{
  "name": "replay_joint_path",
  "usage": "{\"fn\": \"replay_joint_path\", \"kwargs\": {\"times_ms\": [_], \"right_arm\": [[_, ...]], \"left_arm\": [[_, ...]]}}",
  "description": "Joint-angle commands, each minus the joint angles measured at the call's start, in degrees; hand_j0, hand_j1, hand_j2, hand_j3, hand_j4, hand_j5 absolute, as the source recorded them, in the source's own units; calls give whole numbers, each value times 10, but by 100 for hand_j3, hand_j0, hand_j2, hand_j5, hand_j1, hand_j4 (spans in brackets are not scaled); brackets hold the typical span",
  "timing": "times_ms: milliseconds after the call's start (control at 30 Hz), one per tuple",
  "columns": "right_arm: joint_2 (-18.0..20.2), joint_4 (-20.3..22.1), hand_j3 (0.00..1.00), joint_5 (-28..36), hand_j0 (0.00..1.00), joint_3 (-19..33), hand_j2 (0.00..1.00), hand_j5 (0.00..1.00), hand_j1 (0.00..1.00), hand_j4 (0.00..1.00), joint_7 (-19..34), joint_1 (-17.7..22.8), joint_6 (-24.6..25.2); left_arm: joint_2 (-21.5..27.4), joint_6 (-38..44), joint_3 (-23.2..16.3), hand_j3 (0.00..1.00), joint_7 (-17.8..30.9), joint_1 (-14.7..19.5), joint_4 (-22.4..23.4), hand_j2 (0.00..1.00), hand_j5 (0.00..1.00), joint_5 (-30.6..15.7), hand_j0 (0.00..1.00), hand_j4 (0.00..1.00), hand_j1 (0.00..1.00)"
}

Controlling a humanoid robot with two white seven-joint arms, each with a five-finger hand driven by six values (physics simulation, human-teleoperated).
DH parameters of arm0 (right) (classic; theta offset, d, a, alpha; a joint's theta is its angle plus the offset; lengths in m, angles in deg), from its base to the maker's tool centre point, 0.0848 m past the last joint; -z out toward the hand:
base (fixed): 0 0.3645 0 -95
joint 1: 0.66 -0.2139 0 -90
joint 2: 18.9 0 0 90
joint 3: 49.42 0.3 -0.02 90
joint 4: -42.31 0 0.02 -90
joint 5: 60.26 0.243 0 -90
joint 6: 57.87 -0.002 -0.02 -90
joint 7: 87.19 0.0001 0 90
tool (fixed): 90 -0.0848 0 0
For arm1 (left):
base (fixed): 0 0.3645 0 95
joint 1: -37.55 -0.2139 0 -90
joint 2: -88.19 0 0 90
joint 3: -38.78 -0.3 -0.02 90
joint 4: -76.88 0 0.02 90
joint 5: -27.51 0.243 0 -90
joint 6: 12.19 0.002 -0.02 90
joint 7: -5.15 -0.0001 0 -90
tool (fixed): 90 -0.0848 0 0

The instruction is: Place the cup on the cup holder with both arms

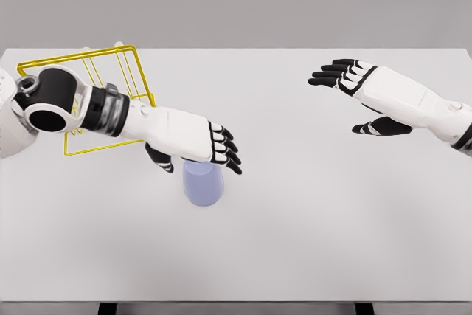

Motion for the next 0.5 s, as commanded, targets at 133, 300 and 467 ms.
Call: {"fn": "replay_joint_path", "kwargs": {"times_ms": [133,300,467], "right_arm": [[0,0,100,4,100,1,100,100,100,100,0,-1,2],[-15,-11,100,15,100,27,100,100,100,100,0,33,2],[-13,-25,100,16,100,72,100,100,100,100,0,62,2]], "left_arm": [[-8,1,-9,100,0,-1,9,100,100,4,100,100,100],[-21,1,-11,99,0,-7,25,99,99,13,99,99,99],[-21,1,-12,93,0,-9,24,93,93,14,93,93,93]]}}
